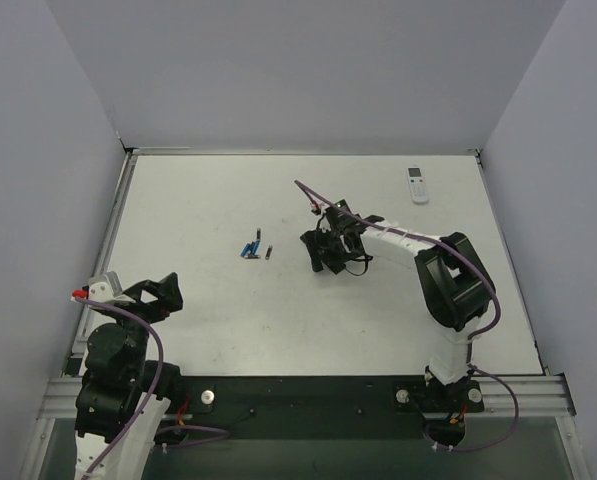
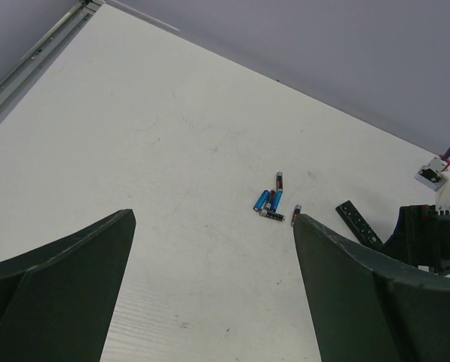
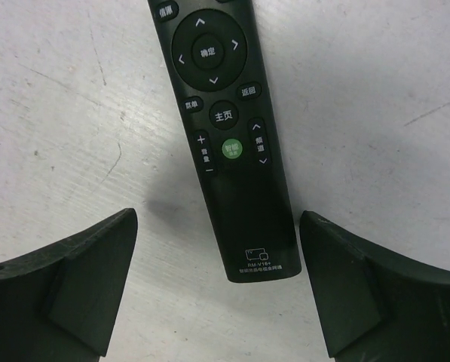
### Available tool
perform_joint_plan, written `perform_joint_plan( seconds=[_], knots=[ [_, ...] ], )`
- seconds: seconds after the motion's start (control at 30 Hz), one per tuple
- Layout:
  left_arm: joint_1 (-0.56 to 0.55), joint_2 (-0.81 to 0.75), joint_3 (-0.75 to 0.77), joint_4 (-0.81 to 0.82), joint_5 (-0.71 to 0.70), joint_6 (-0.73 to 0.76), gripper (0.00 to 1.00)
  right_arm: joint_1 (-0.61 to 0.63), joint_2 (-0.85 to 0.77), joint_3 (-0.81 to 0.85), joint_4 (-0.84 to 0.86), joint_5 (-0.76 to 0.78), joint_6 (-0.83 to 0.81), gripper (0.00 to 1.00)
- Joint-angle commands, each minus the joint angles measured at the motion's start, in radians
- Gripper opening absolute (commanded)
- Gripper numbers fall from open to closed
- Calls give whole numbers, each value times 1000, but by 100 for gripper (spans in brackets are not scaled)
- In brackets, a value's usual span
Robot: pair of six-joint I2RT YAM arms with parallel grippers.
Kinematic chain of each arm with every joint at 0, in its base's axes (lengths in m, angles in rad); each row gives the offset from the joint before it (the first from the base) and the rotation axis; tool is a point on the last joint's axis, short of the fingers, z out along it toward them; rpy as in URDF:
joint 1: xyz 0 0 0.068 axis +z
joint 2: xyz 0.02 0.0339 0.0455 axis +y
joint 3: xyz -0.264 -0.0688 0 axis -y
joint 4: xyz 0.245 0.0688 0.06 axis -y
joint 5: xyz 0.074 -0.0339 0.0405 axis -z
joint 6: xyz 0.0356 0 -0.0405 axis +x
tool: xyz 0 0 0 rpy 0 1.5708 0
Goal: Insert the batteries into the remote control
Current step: Pick up the remote control from the center of the board.
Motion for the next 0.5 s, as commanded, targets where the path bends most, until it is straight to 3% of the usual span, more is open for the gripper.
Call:
perform_joint_plan(
  seconds=[0.0, 0.17, 0.4, 0.47],
  knots=[
    [9, -85, 7, 42, 17, 1, 97, 62, 5, -40, -93, 195, -67, 80],
    [10, -85, -1, 57, 40, 0, 98, 108, 2, -67, -93, 263, -66, 66],
    [10, -41, -21, 106, 162, -6, 97, 146, -58, -112, -71, 246, -48, 23],
    [10, -10, -41, 145, 219, -23, 97, 151, -103, -139, -55, 217, -29, 16]
  ],
)
